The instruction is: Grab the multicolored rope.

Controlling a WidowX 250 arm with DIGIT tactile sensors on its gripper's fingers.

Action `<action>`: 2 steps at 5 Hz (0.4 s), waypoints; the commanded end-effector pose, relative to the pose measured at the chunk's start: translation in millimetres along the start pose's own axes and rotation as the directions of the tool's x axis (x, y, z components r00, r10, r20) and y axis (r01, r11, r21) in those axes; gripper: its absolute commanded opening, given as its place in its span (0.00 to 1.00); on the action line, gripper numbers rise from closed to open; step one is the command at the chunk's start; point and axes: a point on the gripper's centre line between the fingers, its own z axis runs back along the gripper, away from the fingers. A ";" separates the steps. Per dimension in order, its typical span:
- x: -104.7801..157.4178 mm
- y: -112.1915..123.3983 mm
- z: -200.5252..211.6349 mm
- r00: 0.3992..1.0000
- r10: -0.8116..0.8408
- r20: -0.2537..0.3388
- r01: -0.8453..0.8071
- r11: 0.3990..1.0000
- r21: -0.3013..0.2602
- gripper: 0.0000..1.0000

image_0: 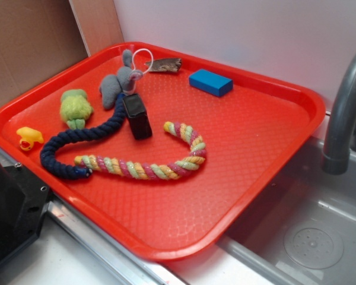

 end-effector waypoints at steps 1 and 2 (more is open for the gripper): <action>0.0 0.0 0.0 1.000 0.000 0.000 0.000 1.000 0.000 1.00; -5.2 -25.8 -50.8 0.968 -0.249 -0.043 0.249 0.969 0.002 1.00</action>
